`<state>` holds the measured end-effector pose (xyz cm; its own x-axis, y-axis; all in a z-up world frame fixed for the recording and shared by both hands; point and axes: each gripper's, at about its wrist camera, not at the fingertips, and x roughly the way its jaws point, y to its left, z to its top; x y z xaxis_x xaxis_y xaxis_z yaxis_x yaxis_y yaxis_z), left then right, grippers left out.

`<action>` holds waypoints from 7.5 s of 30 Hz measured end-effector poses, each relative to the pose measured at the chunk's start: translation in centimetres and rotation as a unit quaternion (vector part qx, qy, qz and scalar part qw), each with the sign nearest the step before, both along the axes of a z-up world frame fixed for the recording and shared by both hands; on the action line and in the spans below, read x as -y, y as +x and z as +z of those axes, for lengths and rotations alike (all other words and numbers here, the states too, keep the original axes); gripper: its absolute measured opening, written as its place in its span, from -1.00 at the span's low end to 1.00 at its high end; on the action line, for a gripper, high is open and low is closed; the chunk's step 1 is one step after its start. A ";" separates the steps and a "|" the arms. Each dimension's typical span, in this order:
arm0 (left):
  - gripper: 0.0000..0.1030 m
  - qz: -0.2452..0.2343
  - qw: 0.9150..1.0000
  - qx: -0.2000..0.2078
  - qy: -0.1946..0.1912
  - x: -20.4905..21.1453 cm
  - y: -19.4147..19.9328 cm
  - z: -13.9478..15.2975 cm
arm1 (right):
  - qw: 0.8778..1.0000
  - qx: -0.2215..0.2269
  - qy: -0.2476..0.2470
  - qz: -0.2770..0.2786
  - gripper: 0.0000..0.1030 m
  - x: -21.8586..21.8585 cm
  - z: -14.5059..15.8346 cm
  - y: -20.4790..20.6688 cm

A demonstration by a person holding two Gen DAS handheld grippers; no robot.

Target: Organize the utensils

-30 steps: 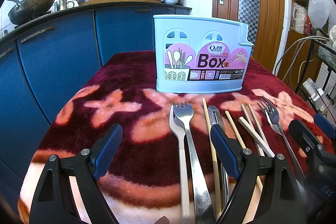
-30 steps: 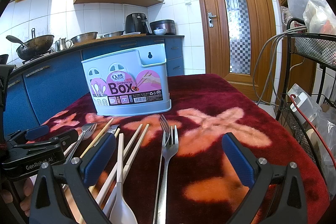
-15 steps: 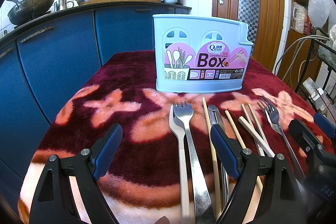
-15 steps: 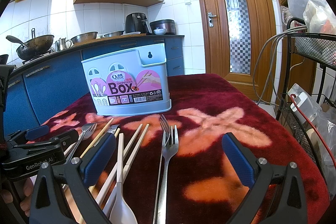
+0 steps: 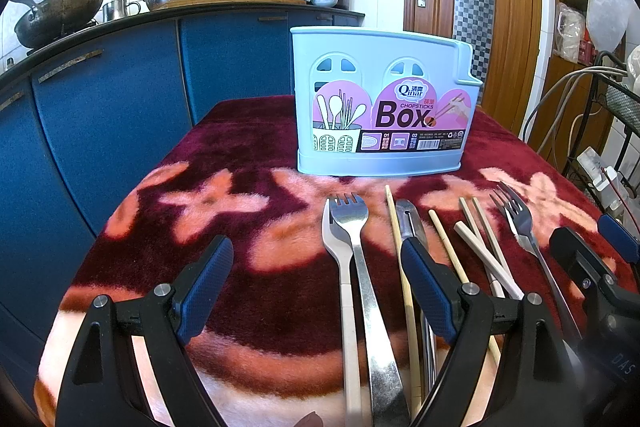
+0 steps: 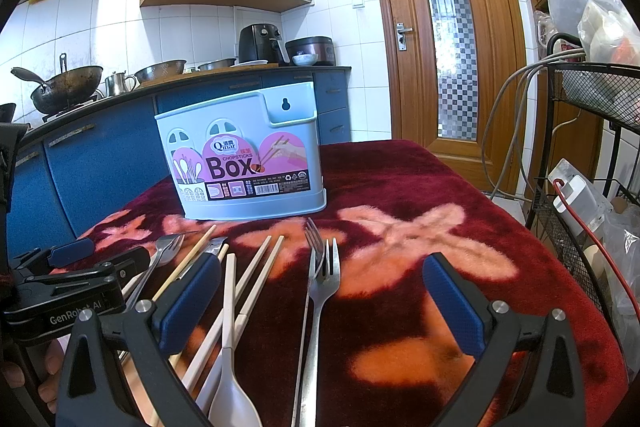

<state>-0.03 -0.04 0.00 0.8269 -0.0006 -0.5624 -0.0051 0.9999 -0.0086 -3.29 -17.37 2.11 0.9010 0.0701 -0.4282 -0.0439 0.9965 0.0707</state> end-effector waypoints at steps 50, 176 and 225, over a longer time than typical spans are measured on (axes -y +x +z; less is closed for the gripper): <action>-0.69 -0.085 0.983 -0.146 -0.065 0.8 7.1 -0.4 | 0.966 -0.240 0.022 0.097 -0.42 2.3 -0.3 8.1; -1.00 -0.086 0.978 0.116 -0.148 -3.8 16.1 22.7 | 0.995 0.038 -0.082 0.033 -0.95 -1.4 20.6 19.7; -0.57 -0.093 0.990 0.039 -0.101 -2.7 13.7 14.7 | 0.993 -0.021 0.022 0.111 -0.42 -1.4 16.5 19.1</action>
<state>13.72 2.64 14.74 0.8426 -0.2630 -0.4700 0.1880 0.9614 -0.2009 15.76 -16.00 18.58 0.8426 0.2845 -0.4573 -0.2583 0.9585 0.1204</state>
